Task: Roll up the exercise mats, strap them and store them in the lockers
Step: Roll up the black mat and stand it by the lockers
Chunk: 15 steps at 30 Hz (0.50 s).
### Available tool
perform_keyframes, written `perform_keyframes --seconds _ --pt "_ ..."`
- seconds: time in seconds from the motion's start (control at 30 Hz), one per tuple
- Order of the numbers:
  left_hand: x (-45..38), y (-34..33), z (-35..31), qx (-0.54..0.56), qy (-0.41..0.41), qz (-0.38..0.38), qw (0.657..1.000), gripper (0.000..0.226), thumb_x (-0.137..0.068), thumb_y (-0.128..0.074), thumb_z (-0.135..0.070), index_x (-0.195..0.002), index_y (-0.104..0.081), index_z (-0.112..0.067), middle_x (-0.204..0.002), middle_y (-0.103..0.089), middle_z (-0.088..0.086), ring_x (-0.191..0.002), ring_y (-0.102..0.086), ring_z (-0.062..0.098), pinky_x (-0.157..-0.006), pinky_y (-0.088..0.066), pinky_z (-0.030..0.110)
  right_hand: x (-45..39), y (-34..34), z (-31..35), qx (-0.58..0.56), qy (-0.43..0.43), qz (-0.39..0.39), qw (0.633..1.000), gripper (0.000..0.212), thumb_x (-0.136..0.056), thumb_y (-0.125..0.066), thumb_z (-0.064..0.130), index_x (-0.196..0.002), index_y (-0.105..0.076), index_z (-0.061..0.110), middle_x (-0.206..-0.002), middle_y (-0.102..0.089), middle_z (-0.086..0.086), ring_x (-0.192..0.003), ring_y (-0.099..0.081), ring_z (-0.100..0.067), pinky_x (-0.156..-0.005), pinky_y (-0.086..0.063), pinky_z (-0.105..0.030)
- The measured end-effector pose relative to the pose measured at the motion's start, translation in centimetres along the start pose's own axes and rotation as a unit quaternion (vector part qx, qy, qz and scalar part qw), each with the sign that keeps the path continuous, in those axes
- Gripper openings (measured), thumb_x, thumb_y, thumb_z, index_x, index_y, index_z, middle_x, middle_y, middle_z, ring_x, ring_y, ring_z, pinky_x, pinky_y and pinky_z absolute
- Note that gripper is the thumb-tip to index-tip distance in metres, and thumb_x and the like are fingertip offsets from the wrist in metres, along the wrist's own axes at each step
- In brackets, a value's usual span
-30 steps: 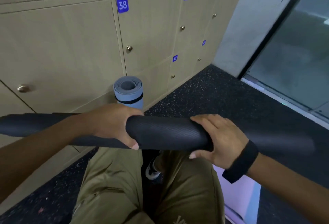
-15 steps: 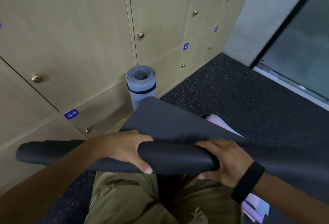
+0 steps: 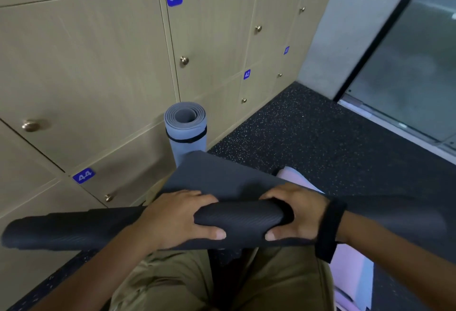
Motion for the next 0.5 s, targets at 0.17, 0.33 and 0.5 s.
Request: perform_keyframes --seconds 0.17,0.33,0.5 --pt "-1.6 0.6 1.4 0.098 0.039 0.056 0.993 0.057 -0.064 -0.057 -0.095 -0.109 -0.059 -0.060 -0.105 -0.066 -0.034 -0.099 -0.060 -0.010 -0.098 -0.049 0.030 2.4 2.1 1.7 0.080 0.077 -0.254 0.961 0.067 -0.090 -0.044 0.080 -0.126 -0.063 0.027 -0.118 -0.065 0.009 -0.108 -0.060 -0.011 -0.092 -0.049 -0.028" --pt "-2.2 0.4 1.4 0.113 0.037 0.075 0.990 0.057 -0.070 -0.060 -0.090 -0.110 -0.065 -0.051 -0.105 -0.069 -0.028 -0.100 -0.060 -0.009 -0.100 -0.049 0.031 2.9 1.1 1.5 0.112 0.044 -0.289 0.950 0.059 -0.098 -0.041 0.068 -0.124 -0.067 0.022 -0.117 -0.068 0.003 -0.108 -0.065 -0.024 -0.091 -0.052 -0.044" --pt "-1.5 2.2 0.6 -0.037 -0.008 -0.113 0.993 0.081 -0.075 -0.037 -0.096 -0.128 -0.062 -0.041 -0.121 -0.047 -0.025 -0.113 -0.046 0.003 -0.096 -0.046 0.033 1.5 1.3 0.5 0.109 0.012 -0.256 0.961 0.062 -0.098 -0.030 0.072 -0.116 -0.067 0.025 -0.108 -0.068 0.004 -0.100 -0.065 -0.023 -0.084 -0.051 -0.038"
Point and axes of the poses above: each hand's wrist, its own x-axis away from the middle knuckle, its own y-axis out of the back of the hand, z = x × y, the point moved 10 cm from there along -x, towards the middle knuckle
